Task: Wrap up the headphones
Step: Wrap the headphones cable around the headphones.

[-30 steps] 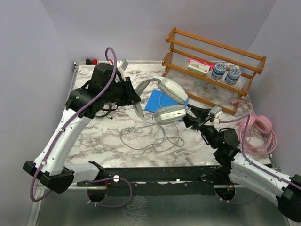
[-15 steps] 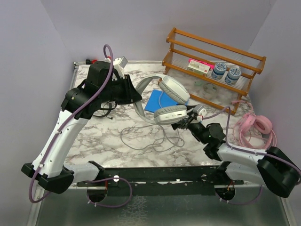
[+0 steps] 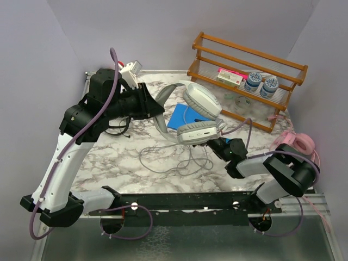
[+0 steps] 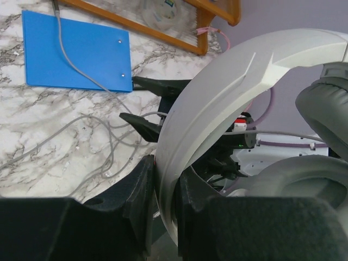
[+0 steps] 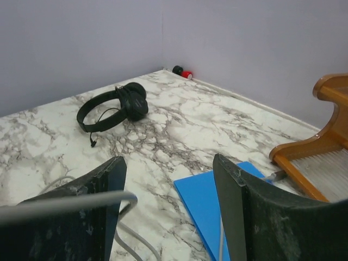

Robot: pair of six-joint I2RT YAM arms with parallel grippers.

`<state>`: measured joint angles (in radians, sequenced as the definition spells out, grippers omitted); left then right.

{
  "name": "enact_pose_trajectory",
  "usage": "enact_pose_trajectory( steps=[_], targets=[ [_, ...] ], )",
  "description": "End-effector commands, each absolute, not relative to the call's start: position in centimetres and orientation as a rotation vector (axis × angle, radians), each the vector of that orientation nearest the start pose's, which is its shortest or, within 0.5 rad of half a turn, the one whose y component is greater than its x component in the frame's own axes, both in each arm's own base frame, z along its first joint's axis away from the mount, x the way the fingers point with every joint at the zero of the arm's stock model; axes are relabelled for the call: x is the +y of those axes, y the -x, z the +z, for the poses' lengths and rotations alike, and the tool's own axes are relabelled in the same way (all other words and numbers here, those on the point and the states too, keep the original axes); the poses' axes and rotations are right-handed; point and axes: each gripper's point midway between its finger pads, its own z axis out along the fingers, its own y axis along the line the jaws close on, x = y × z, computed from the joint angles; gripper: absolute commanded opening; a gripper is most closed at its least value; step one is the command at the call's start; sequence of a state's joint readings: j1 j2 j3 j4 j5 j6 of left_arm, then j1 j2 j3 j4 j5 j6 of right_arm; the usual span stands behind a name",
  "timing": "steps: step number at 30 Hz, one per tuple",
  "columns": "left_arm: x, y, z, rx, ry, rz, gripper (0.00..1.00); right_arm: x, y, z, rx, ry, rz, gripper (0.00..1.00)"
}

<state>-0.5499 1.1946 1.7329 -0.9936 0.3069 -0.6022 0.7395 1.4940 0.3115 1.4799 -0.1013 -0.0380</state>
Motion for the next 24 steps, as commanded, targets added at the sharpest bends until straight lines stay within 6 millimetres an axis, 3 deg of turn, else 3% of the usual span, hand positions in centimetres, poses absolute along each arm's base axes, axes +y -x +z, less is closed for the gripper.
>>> enact_pose_trajectory(
  steps=[1, 3, 4, 5, 8, 12, 18, 21, 24],
  targets=[
    [-22.0, -19.8, 45.1, 2.012, -0.156, -1.137, 0.00, 28.4, -27.0, 26.7, 0.928, 0.520, 0.747, 0.67],
    [-22.1, -19.7, 45.2, 2.011, -0.162, -1.144, 0.00, 28.6, -27.0, 26.9, 0.925, 0.526, 0.755, 0.55],
    [-22.2, -19.7, 45.0, 2.015, -0.163, -1.145, 0.00, 28.6, -27.0, 27.1, 0.923, 0.523, 0.753, 0.35],
    [-22.1, -19.7, 44.9, 2.018, -0.163, -1.142, 0.00, 28.3, -27.2, 27.3, 0.938, 0.491, 0.764, 0.24],
    [-21.7, -20.2, 44.0, 2.029, -0.143, -1.094, 0.00, 26.8, -27.7, 27.8, 0.982, 0.406, 0.734, 0.04],
    [-20.8, -21.4, 42.7, 2.048, -0.147, -0.978, 0.00, 23.4, -28.5, 27.9, 1.064, 0.278, 0.624, 0.01],
    [-17.2, -24.8, 38.9, 2.115, -0.057, -0.638, 0.00, 18.7, -28.7, 28.8, 1.158, 0.204, 0.412, 0.01],
    [-15.6, -26.3, 38.1, 2.121, 0.031, -0.542, 0.00, 18.4, -28.9, 28.6, 1.229, 0.228, 0.368, 0.01],
    [-14.6, -27.4, 38.6, 2.100, 0.103, -0.516, 0.00, 20.2, -29.2, 25.8, 1.367, 0.323, 0.396, 0.01]
  ],
)
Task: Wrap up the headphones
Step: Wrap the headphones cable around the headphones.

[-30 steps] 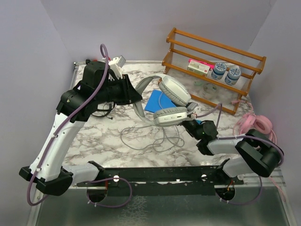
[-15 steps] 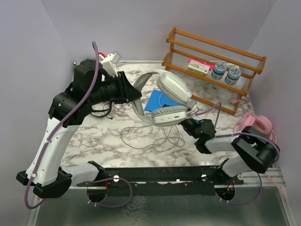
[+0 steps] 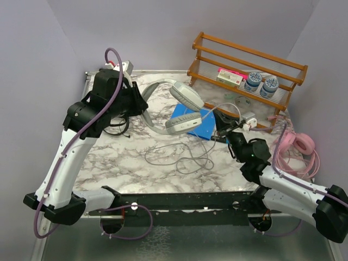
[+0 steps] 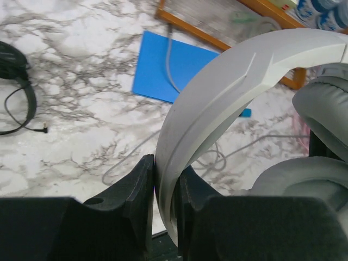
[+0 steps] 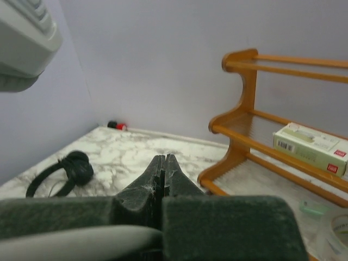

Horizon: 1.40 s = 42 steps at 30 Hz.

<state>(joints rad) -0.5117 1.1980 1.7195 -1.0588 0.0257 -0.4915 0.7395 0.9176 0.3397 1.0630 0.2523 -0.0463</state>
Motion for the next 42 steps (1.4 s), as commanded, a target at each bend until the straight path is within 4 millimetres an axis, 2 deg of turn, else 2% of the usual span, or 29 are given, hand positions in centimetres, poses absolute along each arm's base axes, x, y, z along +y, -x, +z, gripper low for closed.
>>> enact_pose_trajectory(
  steps=[1, 3, 5, 8, 10, 12, 16, 20, 23, 28, 32, 34, 38, 42],
  targets=[
    [-14.3, -27.6, 39.2, 2.081, 0.125, -0.514, 0.00, 21.1, -29.0, 24.6, 1.407, 0.369, 0.421, 0.01],
    [-13.7, -27.8, 41.4, 2.013, 0.163, -0.524, 0.00, 22.5, -28.6, 22.6, 1.470, 0.412, 0.493, 0.01],
    [-12.8, -27.3, 44.8, 1.919, 0.196, -0.531, 0.00, 23.3, -28.3, 21.2, 1.521, 0.417, 0.547, 0.01],
    [-10.1, -25.8, 49.6, 1.763, 0.280, -0.508, 0.00, 23.5, -28.3, 19.8, 1.572, 0.394, 0.568, 0.01],
    [-8.3, -24.9, 51.0, 1.699, 0.322, -0.467, 0.00, 23.3, -28.4, 19.5, 1.584, 0.386, 0.554, 0.01],
    [-6.8, -24.5, 51.1, 1.679, 0.354, -0.404, 0.00, 22.8, -28.5, 19.7, 1.585, 0.366, 0.534, 0.01],
    [-5.2, -25.1, 48.8, 1.724, 0.397, -0.268, 0.00, 21.3, -28.5, 21.0, 1.561, 0.311, 0.491, 0.01],
    [-4.5, -26.1, 45.0, 1.800, 0.388, -0.137, 0.00, 18.2, -29.1, 23.0, 1.528, 0.185, 0.375, 0.01],
    [-5.2, -27.0, 41.5, 1.890, 0.319, -0.084, 0.00, 16.1, -29.3, 26.1, 1.463, 0.120, 0.293, 0.01],
    [-7.8, -28.4, 35.6, 2.086, 0.103, -0.050, 0.00, 14.3, -28.9, 32.0, 1.347, 0.089, 0.237, 0.01],
    [-11.0, -28.4, 32.0, 2.182, -0.141, -0.163, 0.00, 14.4, -29.0, 35.3, 1.292, 0.080, 0.241, 0.01],
    [-12.9, -27.9, 30.6, 2.208, -0.230, -0.266, 0.00, 15.5, -29.1, 36.6, 1.272, 0.133, 0.258, 0.01],
    [-15.2, -27.4, 28.3, 2.271, -0.295, -0.395, 0.00, 17.6, -28.9, 39.4, 1.218, 0.245, 0.301, 0.01],
    [-16.7, -26.6, 26.0, 2.330, -0.364, -0.482, 0.00, 17.3, -28.7, 41.7, 1.152, 0.248, 0.284, 0.03]
  ],
)
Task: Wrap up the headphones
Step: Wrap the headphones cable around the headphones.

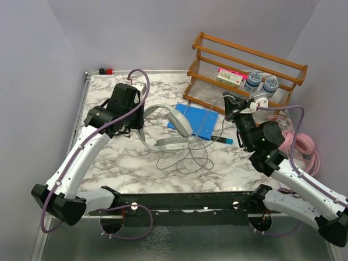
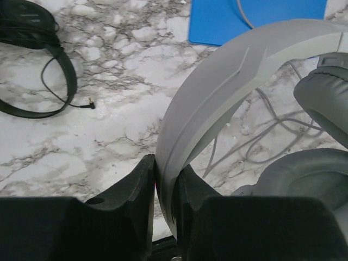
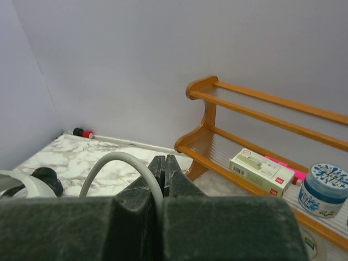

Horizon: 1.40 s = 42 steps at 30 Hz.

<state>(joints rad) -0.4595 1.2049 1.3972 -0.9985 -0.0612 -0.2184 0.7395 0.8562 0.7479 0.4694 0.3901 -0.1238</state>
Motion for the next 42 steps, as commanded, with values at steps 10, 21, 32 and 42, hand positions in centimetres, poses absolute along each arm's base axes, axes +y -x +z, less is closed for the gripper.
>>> enact_pose_trajectory(
  steps=[10, 21, 32, 42],
  targets=[
    [-18.4, -25.3, 24.4, 2.359, -0.408, -0.617, 0.00, 16.5, -28.6, 43.8, 1.117, 0.229, 0.245, 0.03],
    [-19.2, -26.7, 23.9, 2.350, -0.453, -0.612, 0.00, 27.9, -21.1, 44.6, 0.945, 0.963, 0.674, 0.06],
    [-24.9, -22.7, 25.0, 2.272, -0.718, -0.810, 0.00, 27.9, -28.8, 43.8, 1.131, 0.779, 0.460, 0.05],
    [-25.2, -19.4, 28.9, 2.113, -0.810, -0.949, 0.00, 25.8, -33.3, 40.3, 1.303, 0.637, 0.270, 0.05]
  ],
)
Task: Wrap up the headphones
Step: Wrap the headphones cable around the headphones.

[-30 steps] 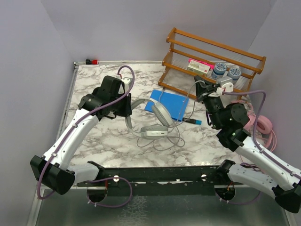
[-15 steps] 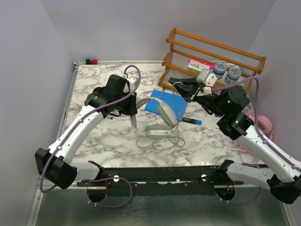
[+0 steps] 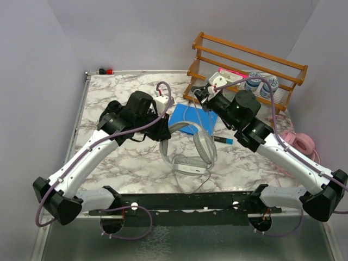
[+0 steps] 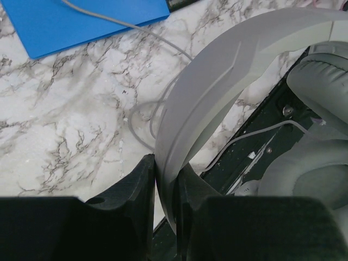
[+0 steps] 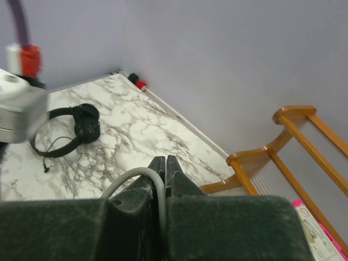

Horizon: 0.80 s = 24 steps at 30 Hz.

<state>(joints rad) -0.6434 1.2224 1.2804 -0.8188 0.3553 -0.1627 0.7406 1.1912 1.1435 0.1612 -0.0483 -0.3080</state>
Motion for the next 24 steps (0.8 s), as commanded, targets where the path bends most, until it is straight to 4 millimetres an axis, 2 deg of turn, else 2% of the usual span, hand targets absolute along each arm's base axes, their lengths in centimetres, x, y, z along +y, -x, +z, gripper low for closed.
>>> enact_pose_trajectory(
  steps=[1, 5, 10, 15, 19, 24],
  targets=[
    [-24.9, -19.7, 29.0, 2.115, -0.784, -0.919, 0.00, 25.3, -33.5, 40.3, 1.318, 0.612, 0.252, 0.05],
    [-22.3, -22.2, 28.2, 2.168, -0.623, -0.691, 0.00, 23.5, -33.3, 40.7, 1.340, 0.565, 0.198, 0.14],
    [-18.8, -24.8, 28.0, 2.192, -0.436, -0.427, 0.00, 22.1, -33.0, 41.1, 1.356, 0.574, 0.125, 0.14],
    [-20.7, -23.5, 28.6, 2.180, -0.535, -0.568, 0.00, 21.9, -32.2, 41.9, 1.299, 0.577, 0.144, 0.04],
    [-23.1, -21.3, 27.8, 2.207, -0.674, -0.758, 0.00, 23.2, -31.1, 42.9, 1.205, 0.635, 0.212, 0.01],
    [-23.5, -21.2, 26.5, 2.260, -0.671, -0.770, 0.00, 25.2, -28.7, 44.3, 1.055, 0.738, 0.320, 0.01]
  ],
)
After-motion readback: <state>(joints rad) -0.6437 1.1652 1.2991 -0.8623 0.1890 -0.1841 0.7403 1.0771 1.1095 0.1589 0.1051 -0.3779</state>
